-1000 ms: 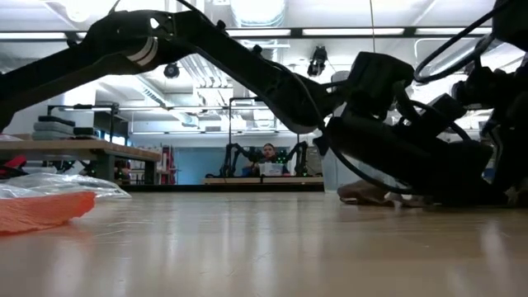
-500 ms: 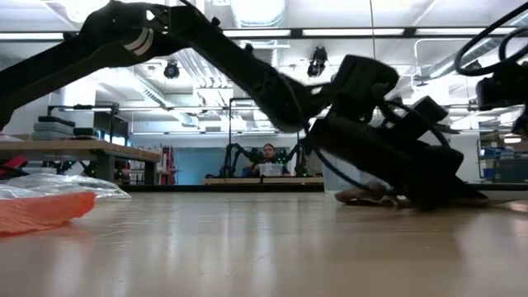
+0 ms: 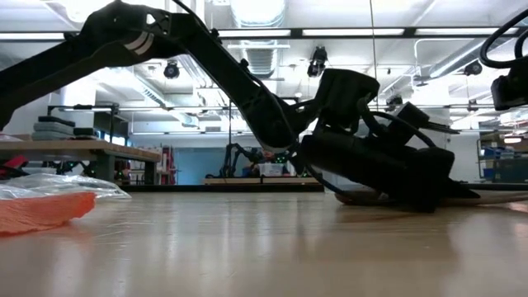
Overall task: Roll bandage
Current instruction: Uncoil the brown bandage
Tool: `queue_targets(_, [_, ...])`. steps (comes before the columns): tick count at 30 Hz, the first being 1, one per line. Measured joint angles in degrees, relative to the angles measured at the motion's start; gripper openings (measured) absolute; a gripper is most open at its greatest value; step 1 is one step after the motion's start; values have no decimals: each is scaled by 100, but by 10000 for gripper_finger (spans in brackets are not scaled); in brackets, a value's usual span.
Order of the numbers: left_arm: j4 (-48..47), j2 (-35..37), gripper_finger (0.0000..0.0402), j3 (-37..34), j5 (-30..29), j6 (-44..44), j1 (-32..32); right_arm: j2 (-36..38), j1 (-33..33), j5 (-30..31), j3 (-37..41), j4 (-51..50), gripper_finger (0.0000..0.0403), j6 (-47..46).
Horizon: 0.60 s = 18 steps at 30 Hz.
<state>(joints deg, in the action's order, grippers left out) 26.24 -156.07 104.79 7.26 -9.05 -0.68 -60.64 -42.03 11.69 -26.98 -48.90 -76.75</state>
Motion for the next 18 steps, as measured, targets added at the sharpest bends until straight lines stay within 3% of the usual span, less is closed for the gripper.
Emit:
queue_targets(5, [-30, 40, 36, -9, 95, -8, -37, 43, 41, 323, -41, -17, 2, 237])
queue_targets(12, [-1107, 412, 36, 9, 196, -76, -57, 41, 261, 879, -237, 150, 2, 722])
queue_targets(18, [-1326, 689, 36, -31, 176, -170, -76, 42, 583, 1041, -241, 517, 2, 1178])
